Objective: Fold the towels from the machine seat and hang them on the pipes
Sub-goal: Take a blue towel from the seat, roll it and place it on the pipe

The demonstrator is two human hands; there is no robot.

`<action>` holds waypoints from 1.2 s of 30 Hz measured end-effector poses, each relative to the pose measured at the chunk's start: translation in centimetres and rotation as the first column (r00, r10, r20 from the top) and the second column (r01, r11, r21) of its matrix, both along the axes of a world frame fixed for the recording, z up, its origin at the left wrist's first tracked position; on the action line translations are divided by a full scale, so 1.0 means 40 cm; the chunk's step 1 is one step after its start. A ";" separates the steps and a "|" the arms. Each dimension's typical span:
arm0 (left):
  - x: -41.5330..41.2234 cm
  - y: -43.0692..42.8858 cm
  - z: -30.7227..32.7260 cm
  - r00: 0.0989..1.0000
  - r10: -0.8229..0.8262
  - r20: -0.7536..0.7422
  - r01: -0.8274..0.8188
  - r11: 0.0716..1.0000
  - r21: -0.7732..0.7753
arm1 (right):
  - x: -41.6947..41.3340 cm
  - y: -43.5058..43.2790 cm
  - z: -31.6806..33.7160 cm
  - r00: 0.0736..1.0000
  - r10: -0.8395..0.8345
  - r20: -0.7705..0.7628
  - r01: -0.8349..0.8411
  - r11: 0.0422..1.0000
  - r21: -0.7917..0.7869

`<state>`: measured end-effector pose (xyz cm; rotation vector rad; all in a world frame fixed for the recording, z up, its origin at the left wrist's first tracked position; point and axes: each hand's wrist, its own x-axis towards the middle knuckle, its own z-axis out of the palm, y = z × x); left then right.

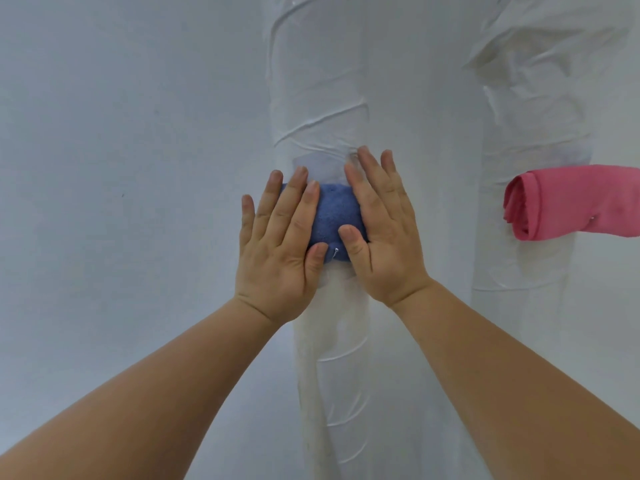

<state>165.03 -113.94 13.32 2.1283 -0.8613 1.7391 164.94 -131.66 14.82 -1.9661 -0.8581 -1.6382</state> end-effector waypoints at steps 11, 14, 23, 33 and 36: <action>-0.079 0.015 0.010 0.959 0.159 -0.236 -0.139 0.985 0.098 | -0.099 -0.004 0.000 0.929 -0.279 -0.243 0.260 0.960 -0.107; -0.116 0.022 0.020 0.925 0.258 -0.278 -0.220 0.962 0.161 | -0.135 -0.004 0.011 0.868 -0.392 -0.305 0.353 0.919 -0.177; -0.219 0.067 0.045 0.874 0.320 -0.367 -0.250 0.941 0.226 | -0.256 0.002 0.028 0.786 -0.484 -0.384 0.440 0.875 -0.202; -0.344 0.184 0.008 0.880 0.159 -0.448 -0.084 0.979 0.184 | -0.454 0.086 -0.056 0.586 -0.646 -0.490 0.605 0.750 -0.266; -0.401 0.239 -0.038 0.860 0.059 -0.507 0.037 0.983 0.178 | -0.546 0.148 -0.109 0.493 -0.677 -0.546 0.655 0.702 -0.279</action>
